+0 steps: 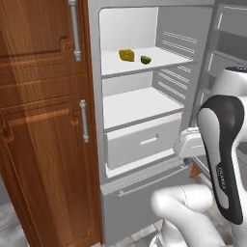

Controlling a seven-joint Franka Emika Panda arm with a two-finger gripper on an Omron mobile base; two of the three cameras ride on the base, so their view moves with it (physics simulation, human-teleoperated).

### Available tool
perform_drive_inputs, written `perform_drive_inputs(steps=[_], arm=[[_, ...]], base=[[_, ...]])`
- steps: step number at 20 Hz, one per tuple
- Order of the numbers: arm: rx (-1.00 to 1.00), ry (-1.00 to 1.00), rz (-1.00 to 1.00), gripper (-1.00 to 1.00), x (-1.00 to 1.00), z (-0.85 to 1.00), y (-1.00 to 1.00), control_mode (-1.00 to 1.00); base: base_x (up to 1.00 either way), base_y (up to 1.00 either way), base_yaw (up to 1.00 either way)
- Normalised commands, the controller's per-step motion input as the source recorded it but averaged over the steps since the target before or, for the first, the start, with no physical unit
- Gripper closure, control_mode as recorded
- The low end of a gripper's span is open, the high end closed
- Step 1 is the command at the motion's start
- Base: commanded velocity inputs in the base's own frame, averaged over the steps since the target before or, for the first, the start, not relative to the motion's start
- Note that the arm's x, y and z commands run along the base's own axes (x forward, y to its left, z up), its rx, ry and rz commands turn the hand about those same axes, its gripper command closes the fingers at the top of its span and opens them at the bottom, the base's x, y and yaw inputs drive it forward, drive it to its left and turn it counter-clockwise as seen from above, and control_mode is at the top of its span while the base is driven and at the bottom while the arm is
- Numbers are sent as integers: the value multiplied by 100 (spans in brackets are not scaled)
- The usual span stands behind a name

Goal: Pick up the pear and kiwi from the fridge and place one fruit on each plate on the dining counter.

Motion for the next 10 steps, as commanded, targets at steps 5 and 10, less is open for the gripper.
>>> perform_drive_inputs(steps=[5,10], arm=[[0,0,0,-100,0,0,0,100],[0,0,0,-100,0,0,0,100]], base=[[21,-24,-3],[4,-16,-13]])
